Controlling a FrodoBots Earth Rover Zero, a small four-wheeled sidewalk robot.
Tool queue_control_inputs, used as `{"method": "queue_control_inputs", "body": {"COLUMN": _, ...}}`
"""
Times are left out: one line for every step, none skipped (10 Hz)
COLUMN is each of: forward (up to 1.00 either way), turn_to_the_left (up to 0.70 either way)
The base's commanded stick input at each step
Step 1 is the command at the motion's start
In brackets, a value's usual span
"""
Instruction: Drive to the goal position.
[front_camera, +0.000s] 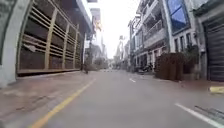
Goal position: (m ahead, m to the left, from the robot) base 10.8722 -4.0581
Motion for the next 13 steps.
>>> {"method": "queue_control_inputs", "body": {"forward": 1.00, "turn_to_the_left": 0.06}}
{"method": "queue_control_inputs", "body": {"forward": 1.00, "turn_to_the_left": 0.06}}
{"method": "queue_control_inputs", "body": {"forward": 1.00, "turn_to_the_left": 0.06}}
{"method": "queue_control_inputs", "body": {"forward": 1.00, "turn_to_the_left": 0.06}}
{"method": "queue_control_inputs", "body": {"forward": 1.00, "turn_to_the_left": 0.06}}
{"method": "queue_control_inputs", "body": {"forward": 1.00, "turn_to_the_left": -0.34}}
{"method": "queue_control_inputs", "body": {"forward": 1.00, "turn_to_the_left": -0.34}}
{"method": "queue_control_inputs", "body": {"forward": 1.00, "turn_to_the_left": -0.34}}
{"method": "queue_control_inputs", "body": {"forward": 1.00, "turn_to_the_left": -0.02}}
{"method": "queue_control_inputs", "body": {"forward": 1.00, "turn_to_the_left": 0.06}}
{"method": "queue_control_inputs", "body": {"forward": 1.00, "turn_to_the_left": 0.06}}
{"method": "queue_control_inputs", "body": {"forward": 1.00, "turn_to_the_left": 0.06}}
{"method": "queue_control_inputs", "body": {"forward": 1.00, "turn_to_the_left": 0.06}}
